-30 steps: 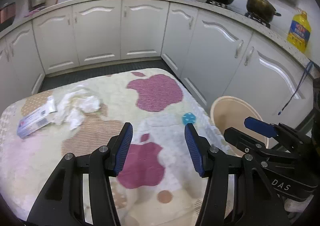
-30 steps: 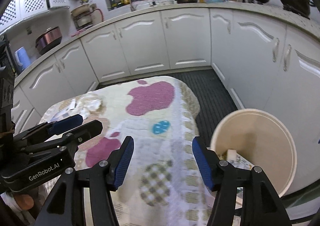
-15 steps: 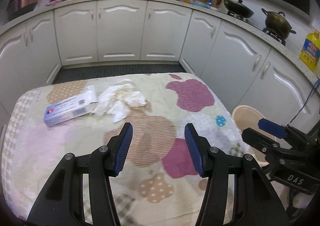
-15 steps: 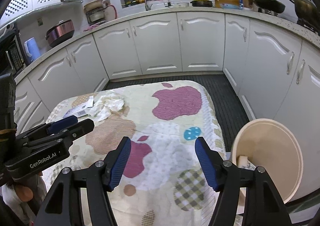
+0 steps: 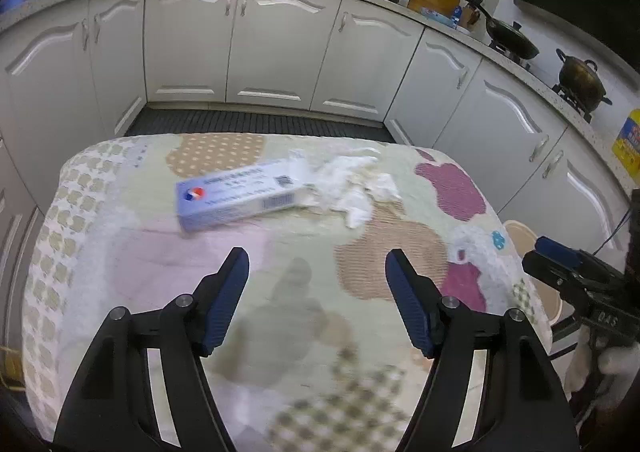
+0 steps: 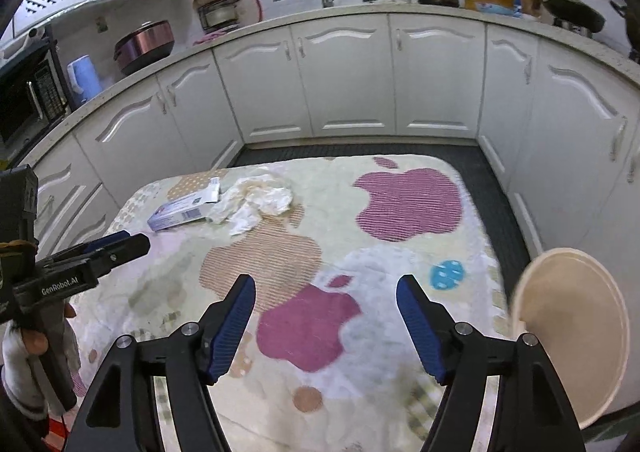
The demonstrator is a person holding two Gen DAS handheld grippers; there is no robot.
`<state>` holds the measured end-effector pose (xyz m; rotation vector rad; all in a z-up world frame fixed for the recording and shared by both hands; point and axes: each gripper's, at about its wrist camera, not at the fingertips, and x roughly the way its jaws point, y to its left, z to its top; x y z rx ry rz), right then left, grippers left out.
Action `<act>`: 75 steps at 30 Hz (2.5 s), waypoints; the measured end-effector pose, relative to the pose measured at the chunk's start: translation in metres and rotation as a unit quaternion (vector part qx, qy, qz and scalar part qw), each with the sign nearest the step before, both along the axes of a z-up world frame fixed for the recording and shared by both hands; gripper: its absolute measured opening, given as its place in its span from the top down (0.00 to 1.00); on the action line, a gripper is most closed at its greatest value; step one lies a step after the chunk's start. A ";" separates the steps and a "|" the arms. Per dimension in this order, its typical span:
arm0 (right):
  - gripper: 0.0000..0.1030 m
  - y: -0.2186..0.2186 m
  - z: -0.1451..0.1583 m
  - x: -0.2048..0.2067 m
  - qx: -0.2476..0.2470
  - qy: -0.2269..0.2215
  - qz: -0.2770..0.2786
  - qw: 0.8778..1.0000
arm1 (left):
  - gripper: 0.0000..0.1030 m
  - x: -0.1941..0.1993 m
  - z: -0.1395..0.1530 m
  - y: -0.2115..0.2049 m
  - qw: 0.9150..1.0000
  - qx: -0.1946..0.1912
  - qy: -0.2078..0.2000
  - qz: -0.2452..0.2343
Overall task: Collect trash
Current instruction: 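Move both tools back over the table toward the medicine box and tissue, then grasp the white medicine box with the left tool while the right tool grasps the tissue, then carry the medicine box and crumpled tissue over the beige bin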
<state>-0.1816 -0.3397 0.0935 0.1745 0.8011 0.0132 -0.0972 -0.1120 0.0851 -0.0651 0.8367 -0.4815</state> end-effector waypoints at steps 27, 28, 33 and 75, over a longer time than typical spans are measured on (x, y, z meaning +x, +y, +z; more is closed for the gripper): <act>0.23 0.039 -0.040 0.143 0.044 0.029 0.054 0.997 | 0.29 0.140 -0.048 -0.004 0.970 0.123 0.043 -0.204; 0.23 0.040 -0.042 0.147 0.043 0.032 0.055 0.997 | 0.29 0.141 -0.049 -0.006 0.969 0.125 0.046 -0.210; 0.23 0.046 -0.053 0.167 0.039 0.043 0.062 0.996 | 0.29 0.144 -0.055 -0.008 0.967 0.124 0.053 -0.215; 0.82 -0.038 -0.011 -0.041 0.053 -0.011 0.006 0.999 | 0.57 -0.054 -0.014 -0.103 0.995 0.045 0.005 -0.093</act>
